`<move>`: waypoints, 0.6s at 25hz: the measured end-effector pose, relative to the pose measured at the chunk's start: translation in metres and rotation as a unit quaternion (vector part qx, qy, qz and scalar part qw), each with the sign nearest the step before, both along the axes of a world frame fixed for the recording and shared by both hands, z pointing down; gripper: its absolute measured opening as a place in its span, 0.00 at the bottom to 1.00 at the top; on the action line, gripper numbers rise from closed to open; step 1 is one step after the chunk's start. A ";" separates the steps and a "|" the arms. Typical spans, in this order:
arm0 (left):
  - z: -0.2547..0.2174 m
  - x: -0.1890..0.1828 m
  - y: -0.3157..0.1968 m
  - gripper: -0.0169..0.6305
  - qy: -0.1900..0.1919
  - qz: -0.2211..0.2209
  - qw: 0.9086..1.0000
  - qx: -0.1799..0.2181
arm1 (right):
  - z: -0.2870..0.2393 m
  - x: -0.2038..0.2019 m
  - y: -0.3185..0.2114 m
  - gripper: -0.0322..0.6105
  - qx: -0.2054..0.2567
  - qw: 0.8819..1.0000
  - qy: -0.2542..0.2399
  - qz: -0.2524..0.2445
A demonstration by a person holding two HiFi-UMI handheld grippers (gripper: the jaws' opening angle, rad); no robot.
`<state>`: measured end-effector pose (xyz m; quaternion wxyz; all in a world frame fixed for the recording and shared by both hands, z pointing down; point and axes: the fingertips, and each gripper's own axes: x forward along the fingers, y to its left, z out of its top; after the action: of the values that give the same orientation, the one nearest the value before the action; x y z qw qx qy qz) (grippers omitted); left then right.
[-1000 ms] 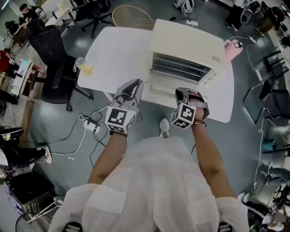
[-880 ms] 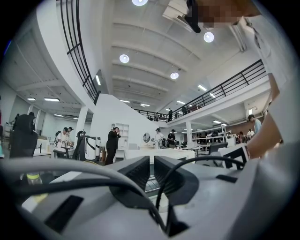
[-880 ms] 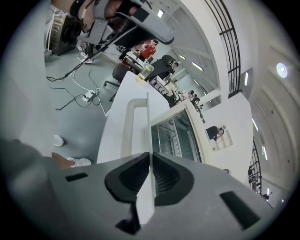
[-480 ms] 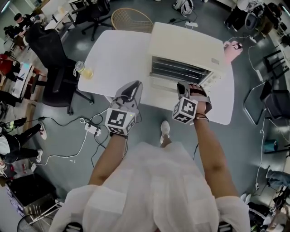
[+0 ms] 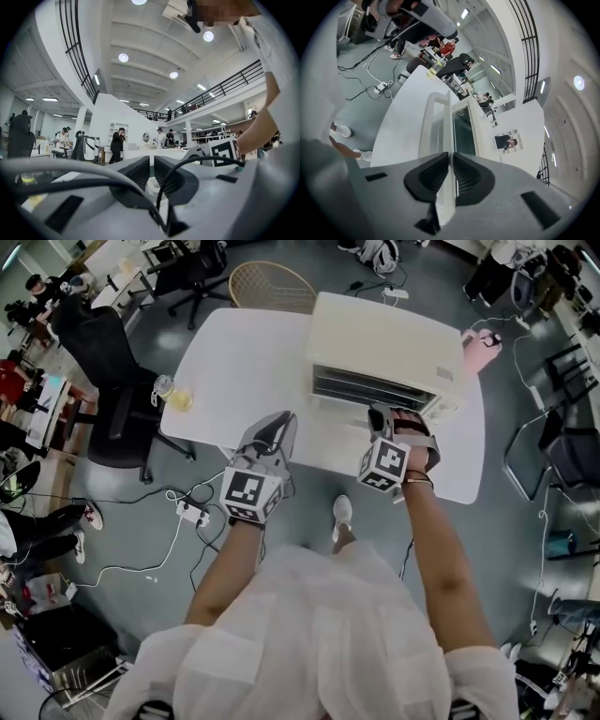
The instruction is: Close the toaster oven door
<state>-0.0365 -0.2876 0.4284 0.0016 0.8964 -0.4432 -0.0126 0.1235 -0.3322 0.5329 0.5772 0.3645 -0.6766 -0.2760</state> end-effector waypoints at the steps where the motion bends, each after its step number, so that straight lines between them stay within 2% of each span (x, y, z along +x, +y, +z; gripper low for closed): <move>1: 0.001 0.001 -0.001 0.06 0.000 0.001 1.000 0.000 | -0.001 0.001 -0.003 0.11 0.002 1.000 0.002 0.002; 15: 0.004 0.001 -0.022 0.06 0.001 0.002 1.000 -0.004 | -0.011 0.007 -0.036 0.10 -0.007 1.000 0.012 0.005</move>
<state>-0.0355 -0.3100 0.4327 0.0059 0.8970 -0.4418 -0.0119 0.1301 -0.3680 0.5221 0.5891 0.3605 -0.6696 -0.2732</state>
